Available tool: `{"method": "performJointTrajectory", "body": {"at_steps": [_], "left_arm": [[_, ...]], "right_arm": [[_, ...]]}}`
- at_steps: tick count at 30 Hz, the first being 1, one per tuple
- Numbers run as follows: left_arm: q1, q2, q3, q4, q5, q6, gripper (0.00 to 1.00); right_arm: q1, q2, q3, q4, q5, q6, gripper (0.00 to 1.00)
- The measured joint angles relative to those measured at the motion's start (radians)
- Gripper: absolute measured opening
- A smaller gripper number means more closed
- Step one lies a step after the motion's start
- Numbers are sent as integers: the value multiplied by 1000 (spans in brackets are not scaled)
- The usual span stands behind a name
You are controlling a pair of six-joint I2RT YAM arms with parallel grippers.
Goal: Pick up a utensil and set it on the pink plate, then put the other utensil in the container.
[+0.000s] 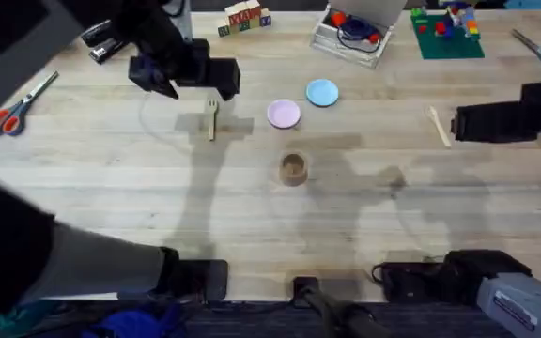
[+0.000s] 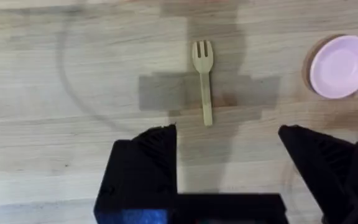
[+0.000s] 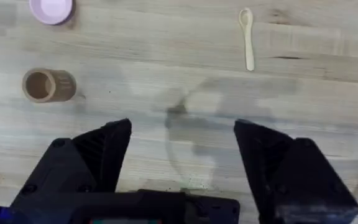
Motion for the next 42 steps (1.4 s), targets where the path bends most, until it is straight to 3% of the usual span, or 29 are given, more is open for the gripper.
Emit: {"method": "performJointTrajectory", "body": {"at_steps": [13,30,42], "left_arm": [[-1,175,-3,57,-11,-39,995],[-1,179,-8,104,-32,-82,995],[-1,179,-87,198,-32,-115,995]], "right_arm": [[0,0,0,0,0,0,996],[0,0,0,-5,0,0,995],[0,0,0,-5,0,0,996]]}}
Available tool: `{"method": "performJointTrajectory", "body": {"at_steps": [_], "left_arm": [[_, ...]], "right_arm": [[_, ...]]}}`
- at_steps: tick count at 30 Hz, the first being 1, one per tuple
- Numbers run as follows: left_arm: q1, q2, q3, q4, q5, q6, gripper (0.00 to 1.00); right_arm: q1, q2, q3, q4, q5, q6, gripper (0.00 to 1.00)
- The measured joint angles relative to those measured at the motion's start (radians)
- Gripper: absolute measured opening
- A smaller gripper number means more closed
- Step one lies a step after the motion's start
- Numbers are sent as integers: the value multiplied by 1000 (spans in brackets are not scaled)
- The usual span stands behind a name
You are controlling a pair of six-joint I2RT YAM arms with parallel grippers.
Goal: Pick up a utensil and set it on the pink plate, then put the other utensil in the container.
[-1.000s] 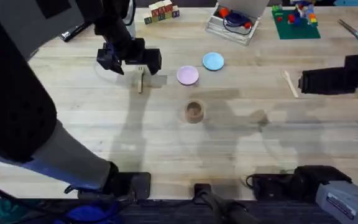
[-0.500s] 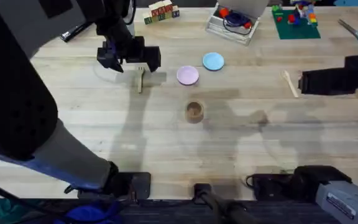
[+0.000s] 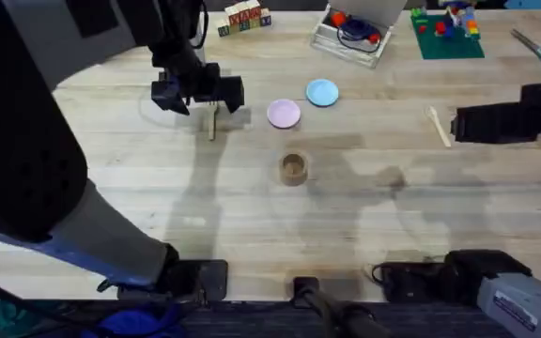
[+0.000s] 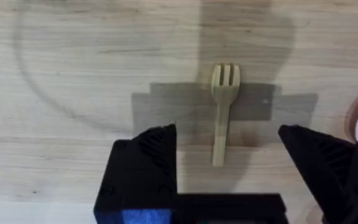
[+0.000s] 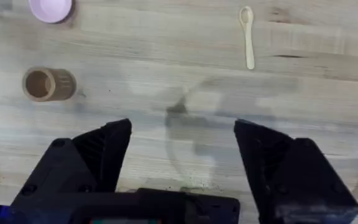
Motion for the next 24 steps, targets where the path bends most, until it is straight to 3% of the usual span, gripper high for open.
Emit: {"method": "performJointTrajectory", "body": {"at_steps": [24], "left_arm": [[0,79,1,31,-17,-2,995]], "right_arm": [[0,0,0,0,0,0,996]]}}
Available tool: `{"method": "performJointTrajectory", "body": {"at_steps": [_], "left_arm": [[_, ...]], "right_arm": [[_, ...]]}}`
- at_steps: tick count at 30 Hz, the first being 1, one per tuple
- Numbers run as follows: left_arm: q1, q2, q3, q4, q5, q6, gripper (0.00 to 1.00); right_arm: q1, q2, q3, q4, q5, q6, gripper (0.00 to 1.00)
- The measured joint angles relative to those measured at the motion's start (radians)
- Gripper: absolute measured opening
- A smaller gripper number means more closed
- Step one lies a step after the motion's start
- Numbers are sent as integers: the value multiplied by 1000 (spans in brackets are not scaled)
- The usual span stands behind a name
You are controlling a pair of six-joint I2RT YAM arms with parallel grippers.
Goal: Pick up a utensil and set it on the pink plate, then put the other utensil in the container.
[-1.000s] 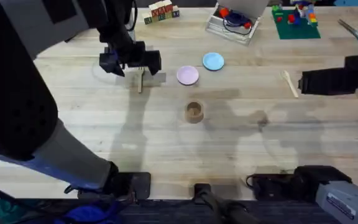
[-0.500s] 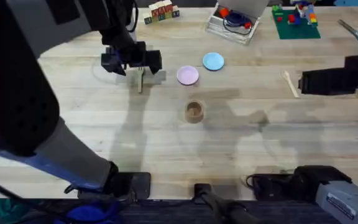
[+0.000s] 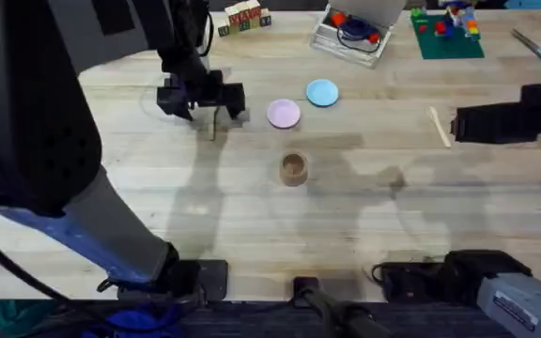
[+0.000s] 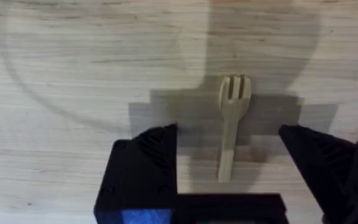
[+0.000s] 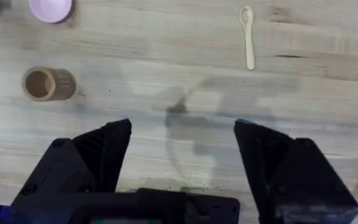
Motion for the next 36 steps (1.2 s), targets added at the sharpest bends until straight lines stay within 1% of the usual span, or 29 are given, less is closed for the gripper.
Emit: {"method": "performJointTrajectory", "body": {"at_steps": [6,7,8,10,11,13,14,15,21,25,30,36], "left_arm": [[0,3,3,-2,0,0,995],[0,3,3,-2,0,0,969],[-1,3,3,-2,0,-2,906],[-2,3,3,-2,0,-2,635],[-3,3,4,-2,0,-2,456],[-4,3,4,-2,0,-2,160],[-4,3,5,-2,-1,1,77],[-5,3,7,-3,-1,1,56],[-5,5,11,-15,-2,8,50],[-5,28,50,-86,-14,28,47],[-5,61,130,-184,-21,39,45],[-8,64,279,-269,-33,52,42]], "right_arm": [[0,0,0,0,0,0,996],[0,0,0,0,0,0,996],[0,0,0,0,0,0,996],[0,0,0,0,0,0,996],[0,0,0,0,0,0,996],[0,0,0,0,0,0,995],[0,0,0,0,0,0,996],[0,0,0,0,0,0,996],[0,0,0,0,0,0,995],[0,0,0,0,0,0,996],[0,0,0,0,0,0,996],[0,0,0,0,0,0,996]]}}
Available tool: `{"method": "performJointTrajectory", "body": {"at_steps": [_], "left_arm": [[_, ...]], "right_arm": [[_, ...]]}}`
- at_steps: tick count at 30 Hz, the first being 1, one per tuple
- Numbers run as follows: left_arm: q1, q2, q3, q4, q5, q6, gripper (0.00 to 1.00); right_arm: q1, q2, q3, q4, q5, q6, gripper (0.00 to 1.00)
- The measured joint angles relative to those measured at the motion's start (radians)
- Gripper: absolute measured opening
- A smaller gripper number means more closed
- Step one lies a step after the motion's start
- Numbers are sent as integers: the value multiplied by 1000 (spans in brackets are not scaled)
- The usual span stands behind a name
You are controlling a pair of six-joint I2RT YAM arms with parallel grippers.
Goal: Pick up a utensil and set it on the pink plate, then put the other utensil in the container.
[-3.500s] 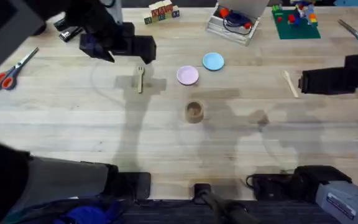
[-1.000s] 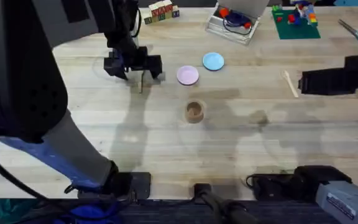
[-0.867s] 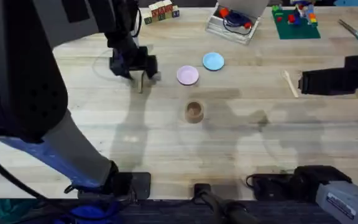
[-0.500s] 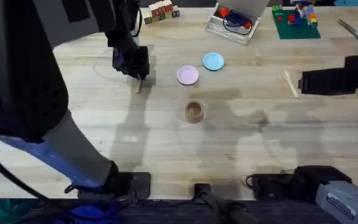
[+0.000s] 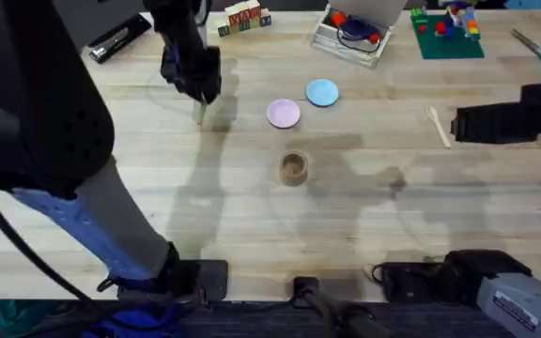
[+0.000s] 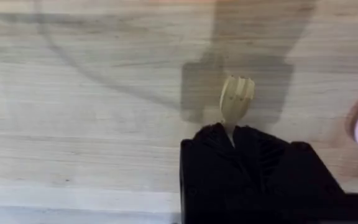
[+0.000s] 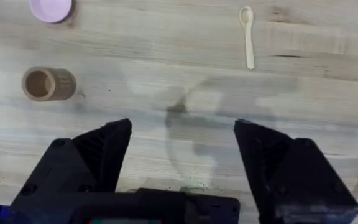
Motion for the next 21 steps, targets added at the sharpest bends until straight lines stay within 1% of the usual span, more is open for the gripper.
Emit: {"method": "performJointTrajectory", "body": {"at_steps": [3,5,11,16,21], "left_arm": [[-17,-1,51,-30,-5,8,43],[-42,-1,73,-41,-6,12,43],[-152,-3,81,-44,-5,15,43],[-241,-3,81,-24,-4,15,43],[-295,-3,81,32,25,17,43]], "right_arm": [[0,0,0,0,0,0,996],[0,0,0,0,0,0,996],[0,0,0,0,0,0,995],[0,0,0,0,0,0,995],[0,0,0,0,0,0,996]]}}
